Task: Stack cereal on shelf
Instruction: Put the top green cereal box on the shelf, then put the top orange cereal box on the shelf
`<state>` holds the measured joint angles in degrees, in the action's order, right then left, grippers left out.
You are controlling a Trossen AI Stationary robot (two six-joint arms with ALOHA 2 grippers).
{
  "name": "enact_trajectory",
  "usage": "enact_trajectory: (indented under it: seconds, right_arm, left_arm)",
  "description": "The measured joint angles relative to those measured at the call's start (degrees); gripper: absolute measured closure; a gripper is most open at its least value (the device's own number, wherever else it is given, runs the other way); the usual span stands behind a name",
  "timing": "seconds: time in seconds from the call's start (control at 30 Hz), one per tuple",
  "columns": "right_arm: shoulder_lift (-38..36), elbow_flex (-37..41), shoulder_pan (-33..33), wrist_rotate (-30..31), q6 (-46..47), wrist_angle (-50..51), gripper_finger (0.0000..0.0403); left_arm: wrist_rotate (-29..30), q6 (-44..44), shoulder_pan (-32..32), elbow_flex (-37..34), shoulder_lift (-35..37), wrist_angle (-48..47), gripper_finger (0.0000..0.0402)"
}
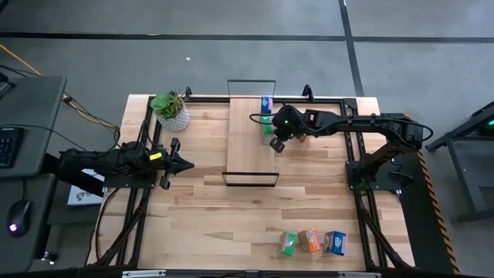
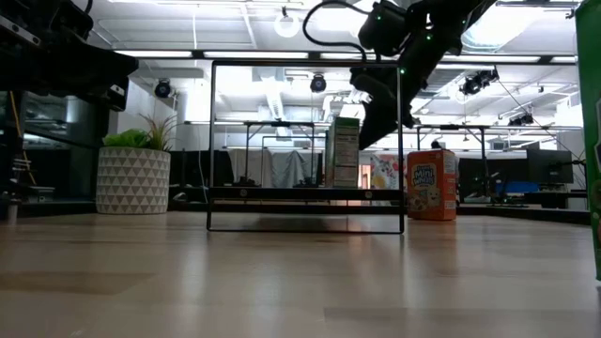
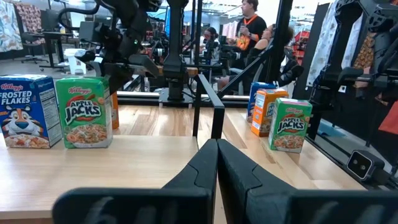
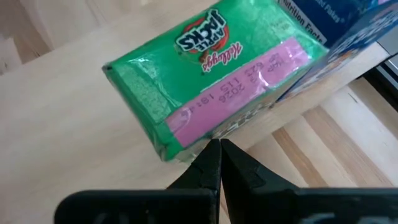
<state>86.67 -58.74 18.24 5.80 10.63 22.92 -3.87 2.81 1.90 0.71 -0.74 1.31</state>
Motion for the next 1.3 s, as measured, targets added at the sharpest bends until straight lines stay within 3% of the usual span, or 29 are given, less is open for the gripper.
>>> enact_trajectory:
  seconds: [0.2, 0.43, 0.6, 0.77, 0.9, 1.17, 1.3]
  right_arm:
    - [0.0, 0.0, 0.0, 0.0, -0.4, -0.7, 0.0403]
    - [-0.8, 0.0, 0.5, 0.1, -0.1, 7.1, 0.0403]
    - [-5.9, 0.0, 0.5, 0.6, 3.1, 13.8, 0.0403]
    - [-13.7, 0.0, 0.8, 7.5, 10.1, 19.7, 0.0394]
    - [-16.9, 0.0, 1.7, 10.2, 13.5, 22.2, 0.0345]
    - [-14.3, 0.0, 5.6, 13.5, 12.6, 23.0, 0.0159]
    - [-12.0, 0.0, 8.7, 15.2, 11.4, 23.1, 0.0098]
  left_arm:
    - [0.0, 0.0, 0.0, 0.0, 0.0, 0.0, 0.0398]
    - [0.0, 0.0, 0.0, 0.0, 0.0, 0.0, 0.0398]
    - [0.0, 0.0, 0.0, 0.0, 0.0, 0.0, 0.0398]
    - [0.0, 0.0, 0.0, 0.0, 0.0, 0.0, 0.0398]
    - [0.0, 0.0, 0.0, 0.0, 0.0, 0.0, 0.0398]
    - [0.0, 0.0, 0.0, 0.0, 0.0, 0.0, 0.0398]
    - [0.0, 0.0, 0.0, 0.0, 0.0, 0.0, 0.0398]
